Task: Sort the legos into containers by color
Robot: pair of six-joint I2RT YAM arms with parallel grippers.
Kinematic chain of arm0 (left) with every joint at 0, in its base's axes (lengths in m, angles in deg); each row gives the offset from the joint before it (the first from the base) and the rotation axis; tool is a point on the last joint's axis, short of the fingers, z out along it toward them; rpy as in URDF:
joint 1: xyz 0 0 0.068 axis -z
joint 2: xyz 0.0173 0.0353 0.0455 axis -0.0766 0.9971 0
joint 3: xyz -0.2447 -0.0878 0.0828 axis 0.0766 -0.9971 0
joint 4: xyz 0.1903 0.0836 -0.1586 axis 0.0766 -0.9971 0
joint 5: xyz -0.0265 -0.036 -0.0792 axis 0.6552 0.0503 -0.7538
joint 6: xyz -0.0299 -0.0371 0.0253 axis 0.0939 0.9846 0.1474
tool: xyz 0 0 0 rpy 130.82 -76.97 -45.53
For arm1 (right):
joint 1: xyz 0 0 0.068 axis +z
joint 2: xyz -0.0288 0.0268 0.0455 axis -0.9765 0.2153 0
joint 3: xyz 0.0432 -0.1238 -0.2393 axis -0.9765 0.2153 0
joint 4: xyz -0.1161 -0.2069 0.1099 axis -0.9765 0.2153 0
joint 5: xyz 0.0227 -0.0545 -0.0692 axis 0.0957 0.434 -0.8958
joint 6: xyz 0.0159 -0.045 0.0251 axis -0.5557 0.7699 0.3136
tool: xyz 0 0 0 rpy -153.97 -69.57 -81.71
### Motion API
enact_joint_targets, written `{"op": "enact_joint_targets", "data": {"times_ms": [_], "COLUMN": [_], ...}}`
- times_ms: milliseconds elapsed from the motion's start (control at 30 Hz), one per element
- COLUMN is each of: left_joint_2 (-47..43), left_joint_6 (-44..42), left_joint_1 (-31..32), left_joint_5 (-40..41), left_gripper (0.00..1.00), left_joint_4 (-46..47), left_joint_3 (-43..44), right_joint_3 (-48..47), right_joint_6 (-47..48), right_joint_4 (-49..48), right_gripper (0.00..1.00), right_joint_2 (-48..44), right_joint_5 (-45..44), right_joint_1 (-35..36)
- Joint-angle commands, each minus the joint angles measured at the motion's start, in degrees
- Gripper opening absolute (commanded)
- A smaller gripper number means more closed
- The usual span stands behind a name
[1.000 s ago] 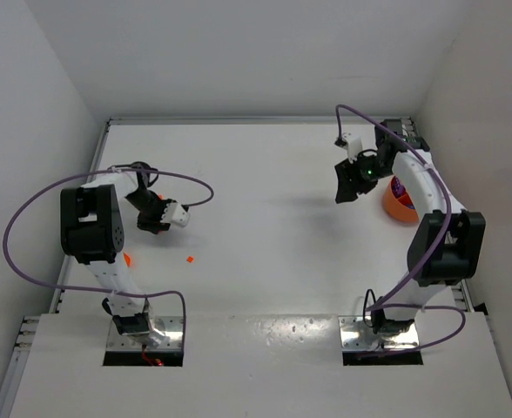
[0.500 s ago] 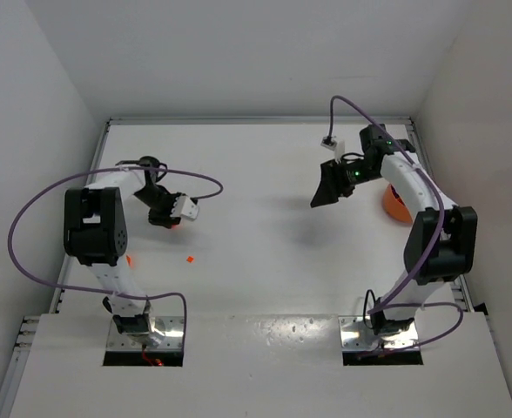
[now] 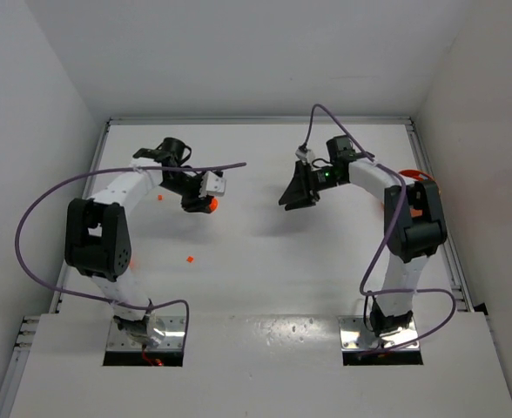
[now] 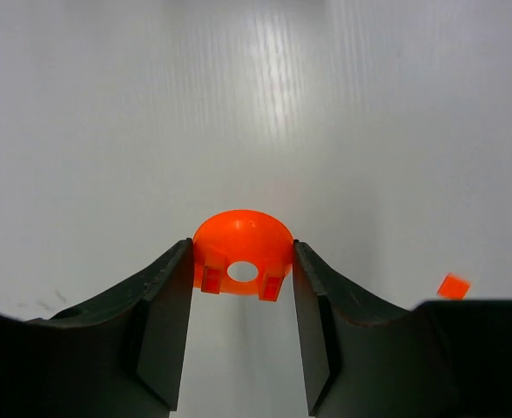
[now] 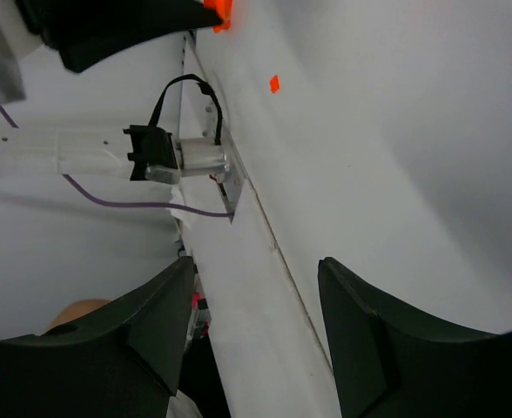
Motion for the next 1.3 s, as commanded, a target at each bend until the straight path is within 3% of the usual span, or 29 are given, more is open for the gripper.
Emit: {"op": "enact_joint_targets", "data": {"times_ms": [0,333,700,800,833,933,1000,1100,1167,1267], "left_joint_2": [-3.1,-6.4,-6.4,-6.4,-6.4,-6.4,-6.4,-6.9,-7.5,-8.1], "left_joint_6": [10.9,32.8,35.8,36.4,36.4,36.9,36.9,39.2,42.0,49.8], "left_joint_1": [2.7,11.1,14.8,15.4,15.4,15.4,15.4,15.4,15.4,13.3], "left_joint_5": [-9.6,-11.5,-10.9,-10.9,-10.9,-10.9,-10.9,-9.4,-8.1,-5.2], "left_gripper": [0.34,0.33,0.31,0.31,0.31,0.33,0.43,0.57,0.68,0.98], "left_joint_4": [2.5,14.9,16.5,16.5,16.5,16.5,16.5,17.1,17.1,17.1], "left_joint_3": [1.7,1.7,2.9,2.9,2.9,2.4,2.4,1.8,1.8,3.3], "right_joint_3": [-5.1,-9.2,-13.3,-13.3,-13.3,-13.3,-12.8,-10.5,-9.0,-9.1], "right_joint_6": [-8.8,-20.3,-24.4,-24.9,-24.9,-24.9,-24.2,-23.6,-18.2,-4.8], "right_joint_4": [-7.5,-14.9,-17.3,-17.9,-17.9,-17.9,-17.1,-16.5,-10.5,2.4], "right_gripper": [0.59,0.58,0.58,0.45,0.3,0.05,0.0,0.0,0.0,0.0], "right_joint_2": [1.3,7.4,9.8,9.8,10.3,10.3,9.8,7.6,5.3,0.4], "right_joint_5": [2.8,0.5,-0.1,-0.1,-0.1,-0.1,-0.6,-0.6,-2.1,-6.6], "right_joint_1": [2.7,9.6,13.3,13.8,13.8,13.8,13.8,12.4,10.3,6.1]}}
